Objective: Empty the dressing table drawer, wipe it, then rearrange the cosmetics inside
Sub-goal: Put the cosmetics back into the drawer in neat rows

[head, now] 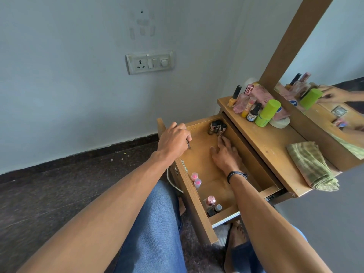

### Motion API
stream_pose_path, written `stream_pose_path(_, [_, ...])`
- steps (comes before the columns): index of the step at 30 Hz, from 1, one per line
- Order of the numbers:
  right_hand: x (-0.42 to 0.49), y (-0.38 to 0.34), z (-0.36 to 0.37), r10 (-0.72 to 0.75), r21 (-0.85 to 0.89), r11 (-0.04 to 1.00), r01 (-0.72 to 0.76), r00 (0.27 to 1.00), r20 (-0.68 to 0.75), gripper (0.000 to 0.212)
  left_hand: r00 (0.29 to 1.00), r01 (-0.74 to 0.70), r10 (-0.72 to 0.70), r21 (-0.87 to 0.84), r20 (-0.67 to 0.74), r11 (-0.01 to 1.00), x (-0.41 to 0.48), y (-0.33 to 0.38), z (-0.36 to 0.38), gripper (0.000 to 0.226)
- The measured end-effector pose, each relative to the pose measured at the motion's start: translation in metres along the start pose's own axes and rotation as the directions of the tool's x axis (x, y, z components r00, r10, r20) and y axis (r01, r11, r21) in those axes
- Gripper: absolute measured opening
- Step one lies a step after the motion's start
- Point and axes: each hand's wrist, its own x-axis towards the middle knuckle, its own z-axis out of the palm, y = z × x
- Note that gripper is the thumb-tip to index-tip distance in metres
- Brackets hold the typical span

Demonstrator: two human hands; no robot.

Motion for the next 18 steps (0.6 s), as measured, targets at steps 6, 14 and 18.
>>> stream_pose_path(6, [0.0003, 0.0013, -0.0001, -0.027, 0.007, 1.000, 0.027, 1.000, -0.004, 0.058, 1.000, 0.002, -0.002, -0.005, -0.003, 1.000, -0.0003, -0.0004, -0.0001, 0.022])
stream_pose_path(14, [-0.0004, 0.0006, 0.0073, -0.122, 0.036, 0.991, 0.126, 0.988, -0.090, 0.053, 1.000, 0.005, -0.006, -0.019, -0.007, 1.000, 0.0012, -0.0033, 0.0026, 0.022])
stream_pose_path(18, [-0.0018, 0.0007, 0.0076, -0.188, 0.054, 0.979, 0.197, 0.973, -0.135, 0.050, 1.000, 0.006, -0.006, -0.013, -0.009, 1.000, 0.0019, -0.0040, 0.0036, 0.025])
